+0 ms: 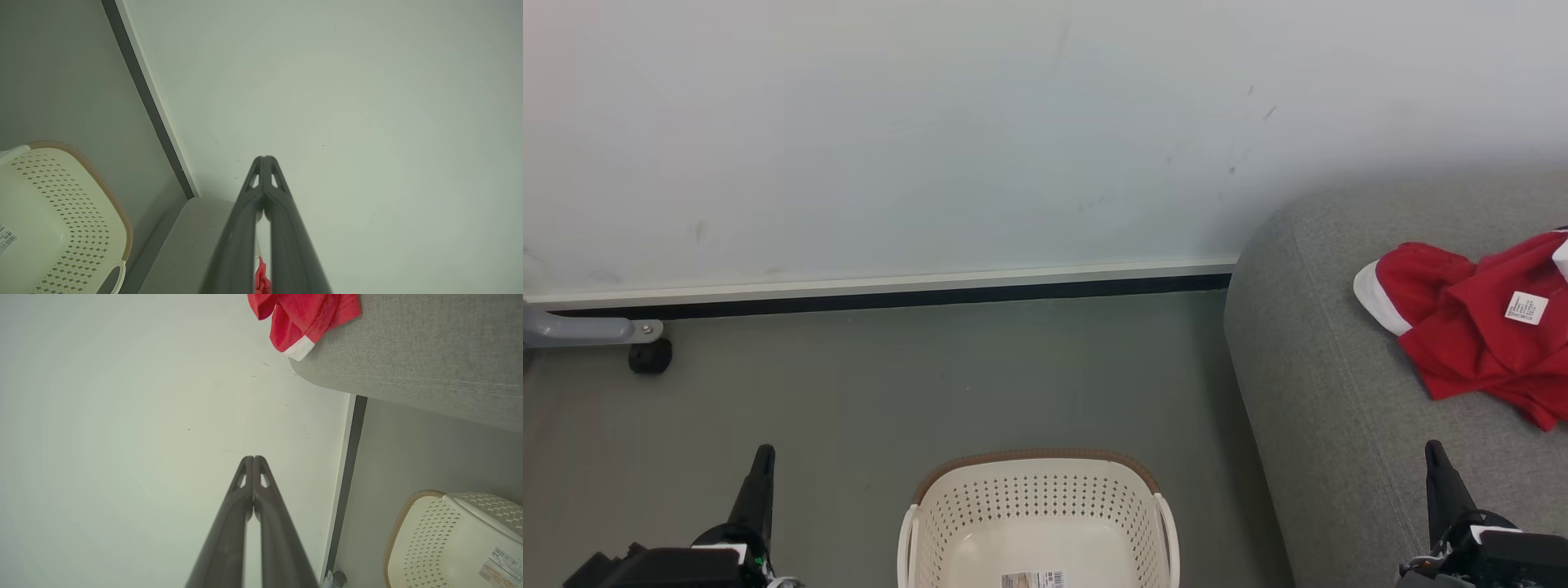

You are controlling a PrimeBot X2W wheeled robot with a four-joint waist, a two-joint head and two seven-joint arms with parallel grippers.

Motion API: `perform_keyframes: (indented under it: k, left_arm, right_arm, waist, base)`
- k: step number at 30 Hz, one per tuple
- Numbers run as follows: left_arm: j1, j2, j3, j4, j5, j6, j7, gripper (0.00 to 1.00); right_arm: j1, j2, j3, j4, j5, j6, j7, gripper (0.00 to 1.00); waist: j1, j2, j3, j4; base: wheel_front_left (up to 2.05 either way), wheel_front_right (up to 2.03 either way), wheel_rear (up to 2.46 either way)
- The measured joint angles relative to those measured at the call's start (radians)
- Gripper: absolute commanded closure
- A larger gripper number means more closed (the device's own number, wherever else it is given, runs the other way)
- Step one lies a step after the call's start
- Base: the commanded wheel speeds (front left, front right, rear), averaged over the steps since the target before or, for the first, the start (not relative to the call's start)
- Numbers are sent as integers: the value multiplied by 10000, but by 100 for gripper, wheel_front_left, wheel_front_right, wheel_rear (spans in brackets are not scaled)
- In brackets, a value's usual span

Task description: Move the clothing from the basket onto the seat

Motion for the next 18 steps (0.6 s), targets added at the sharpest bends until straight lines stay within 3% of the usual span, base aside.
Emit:
perform_keyframes:
  k: [18]
  left_arm:
    - [0, 0, 0, 0, 0, 0, 0, 100]
  right_arm:
    - [1, 0, 0, -2, 0, 0, 0, 100]
  waist:
    - [0, 0, 0, 0]
  base:
    - [0, 0, 0]
